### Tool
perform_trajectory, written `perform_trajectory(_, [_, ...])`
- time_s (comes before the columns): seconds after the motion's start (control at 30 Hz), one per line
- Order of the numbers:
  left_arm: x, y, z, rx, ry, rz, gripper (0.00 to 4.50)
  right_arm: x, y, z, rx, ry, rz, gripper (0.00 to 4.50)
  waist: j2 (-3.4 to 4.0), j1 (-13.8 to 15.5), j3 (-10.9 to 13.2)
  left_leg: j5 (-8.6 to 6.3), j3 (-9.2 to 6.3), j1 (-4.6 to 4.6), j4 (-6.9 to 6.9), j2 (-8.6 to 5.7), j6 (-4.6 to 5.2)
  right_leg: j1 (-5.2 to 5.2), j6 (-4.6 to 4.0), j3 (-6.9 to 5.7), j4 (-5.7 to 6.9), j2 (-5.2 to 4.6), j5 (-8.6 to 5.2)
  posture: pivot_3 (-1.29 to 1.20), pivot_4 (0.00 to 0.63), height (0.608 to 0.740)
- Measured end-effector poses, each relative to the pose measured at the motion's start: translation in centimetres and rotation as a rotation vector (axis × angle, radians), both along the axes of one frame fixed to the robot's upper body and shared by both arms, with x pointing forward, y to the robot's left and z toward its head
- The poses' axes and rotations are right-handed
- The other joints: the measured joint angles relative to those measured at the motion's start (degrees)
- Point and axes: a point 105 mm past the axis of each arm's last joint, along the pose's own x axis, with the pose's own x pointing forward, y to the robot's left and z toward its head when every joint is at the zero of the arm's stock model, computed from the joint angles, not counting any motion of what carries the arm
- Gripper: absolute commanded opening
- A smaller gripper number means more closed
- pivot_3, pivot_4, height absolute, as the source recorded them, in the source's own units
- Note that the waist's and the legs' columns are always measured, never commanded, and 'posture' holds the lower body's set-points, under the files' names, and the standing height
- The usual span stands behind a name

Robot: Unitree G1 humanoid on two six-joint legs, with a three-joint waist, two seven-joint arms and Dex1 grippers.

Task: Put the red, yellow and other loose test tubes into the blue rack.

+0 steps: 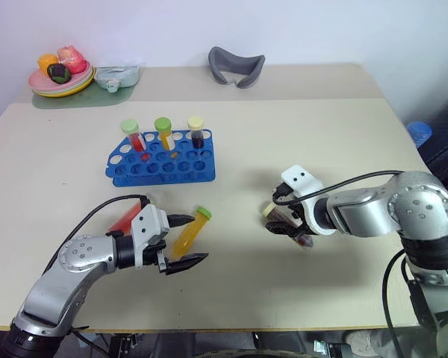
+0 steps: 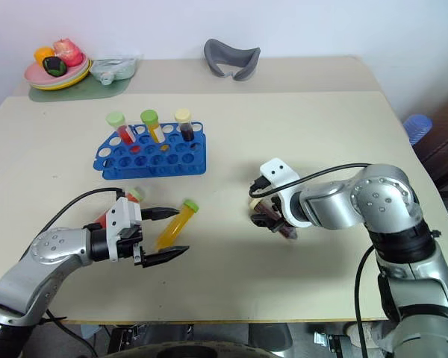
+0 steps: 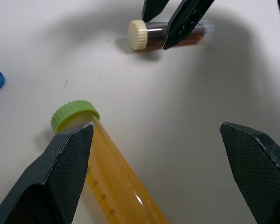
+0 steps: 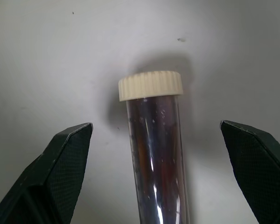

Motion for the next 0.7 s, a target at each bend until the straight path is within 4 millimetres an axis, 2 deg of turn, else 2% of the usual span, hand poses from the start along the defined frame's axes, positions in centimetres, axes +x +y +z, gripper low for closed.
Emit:
perform_trajectory(0.43, [0.4, 0.0, 0.4, 0.007, -0.026, 0.013, 4.4, 0.3, 0.4, -0.9, -0.129, 0.008, -0.041, 4.5, 0.0, 0.0, 0.0, -0.01, -0.01, -0.03, 0.01, 0.0, 0.01, -0.02, 0.0, 0.0, 0.0, 0.0, 0.0, 0.0, 0.15, 0.74])
perform_trajectory(0.53, [0.5, 0.0, 0.3, 0.007, -0.026, 0.018, 4.5, 0.4, 0.4, -0.9, -0.14, 0.003, -0.055, 3.57, -0.01, 0.0, 0.0, -0.01, -0.01, -0.03, 0.01, 0.01, 0.02, -0.02, 0.0, 0.0, 0.0, 0.0, 0.0, 0.0, 0.15, 0.74])
perform_trajectory(0.63, [0.4, 0.1, 0.2, 0.008, -0.02, 0.022, 4.5, 0.4, 0.7, -0.9, -0.144, 0.005, -0.049, 2.14, 0.0, 0.0, 0.0, -0.01, -0.01, -0.03, 0.01, 0.01, 0.02, -0.03, -0.01, 0.0, -0.01, 0.0, 0.0, 0.0, 0.15, 0.74])
perform_trajectory(0.7, [0.4, 0.1, 0.2, 0.008, -0.022, 0.025, 4.5, 0.4, 0.9, -0.9, -0.153, 0.003, -0.037, 2.14, 0.0, 0.0, 0.0, -0.01, -0.01, -0.03, 0.01, 0.01, 0.02, -0.03, -0.01, 0.0, -0.01, 0.0, 0.0, 0.0, 0.15, 0.74])
